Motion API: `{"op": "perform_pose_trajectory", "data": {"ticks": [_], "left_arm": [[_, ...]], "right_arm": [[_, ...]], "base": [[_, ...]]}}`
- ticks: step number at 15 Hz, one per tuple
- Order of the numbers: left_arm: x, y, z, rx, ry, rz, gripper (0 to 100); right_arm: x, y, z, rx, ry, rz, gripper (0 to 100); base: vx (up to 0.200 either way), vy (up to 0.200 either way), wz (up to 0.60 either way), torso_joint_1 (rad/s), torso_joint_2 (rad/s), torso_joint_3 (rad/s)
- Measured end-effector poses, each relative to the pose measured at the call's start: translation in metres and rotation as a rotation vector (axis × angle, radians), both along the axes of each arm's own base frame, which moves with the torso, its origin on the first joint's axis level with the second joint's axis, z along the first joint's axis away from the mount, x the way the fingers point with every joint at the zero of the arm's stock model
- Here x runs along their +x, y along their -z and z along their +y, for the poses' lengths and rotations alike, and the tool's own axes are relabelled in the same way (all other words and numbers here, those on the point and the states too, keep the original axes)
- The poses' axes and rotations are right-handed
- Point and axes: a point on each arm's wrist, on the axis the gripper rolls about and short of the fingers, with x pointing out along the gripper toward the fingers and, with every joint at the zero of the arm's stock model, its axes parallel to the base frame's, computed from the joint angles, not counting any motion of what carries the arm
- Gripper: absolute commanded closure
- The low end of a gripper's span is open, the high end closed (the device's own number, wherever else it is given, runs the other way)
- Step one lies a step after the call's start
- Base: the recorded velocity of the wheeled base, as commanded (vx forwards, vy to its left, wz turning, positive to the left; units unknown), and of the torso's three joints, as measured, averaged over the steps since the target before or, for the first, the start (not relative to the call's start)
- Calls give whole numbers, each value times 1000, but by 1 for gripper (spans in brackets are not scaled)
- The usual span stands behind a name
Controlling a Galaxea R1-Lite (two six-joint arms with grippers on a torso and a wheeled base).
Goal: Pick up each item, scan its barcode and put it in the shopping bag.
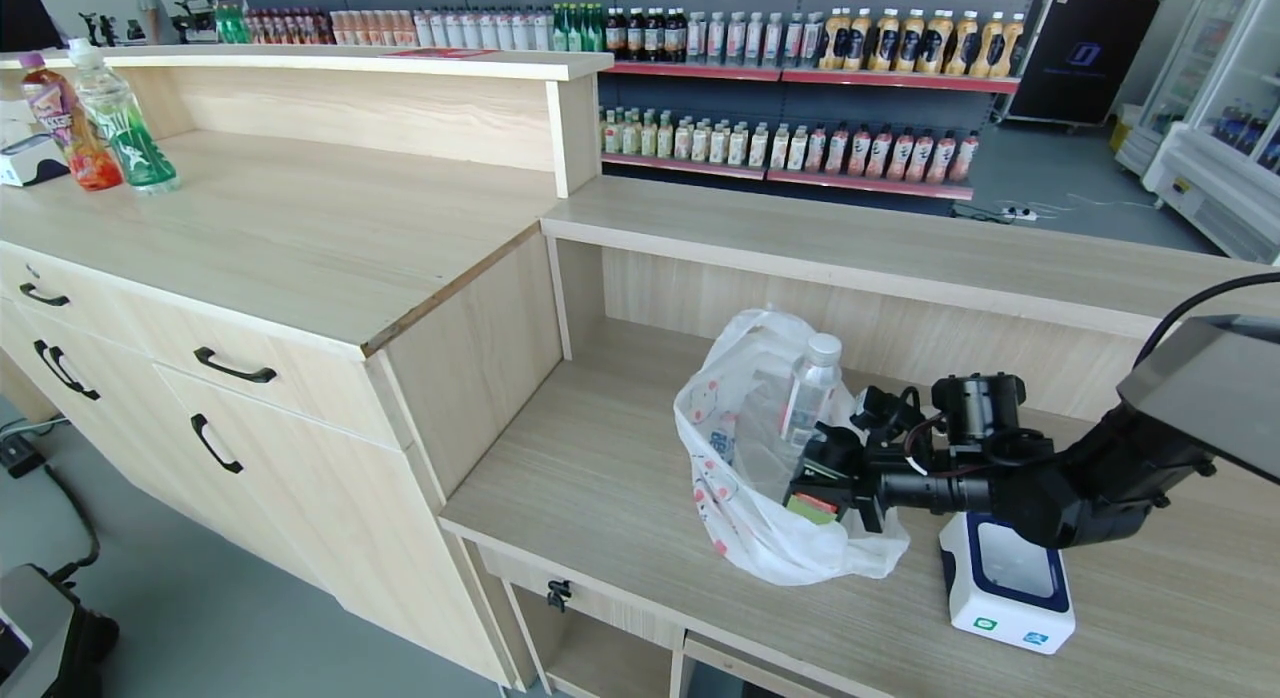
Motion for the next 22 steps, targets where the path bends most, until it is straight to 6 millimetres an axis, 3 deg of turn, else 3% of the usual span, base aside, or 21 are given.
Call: {"op": "perform_pose_trajectory", "data": {"ticks": [12, 13, 18, 22], "left_arm": [[0, 0, 0, 0, 0, 0, 0], [0, 0, 0, 0, 0, 0, 0], [0, 0, 0, 0, 0, 0, 0], [0, 0, 0, 0, 0, 0, 0]], "right_arm": [[3, 13, 4, -10, -8, 18, 100], [3, 14, 4, -11, -8, 19, 0], [2, 11, 4, -8, -5, 18, 0], [-4, -26, 2, 33, 18, -10, 0]], "base": [[0, 0, 0, 0, 0, 0], [0, 0, 0, 0, 0, 0], [0, 0, 0, 0, 0, 0], [0, 0, 0, 0, 0, 0]]}}
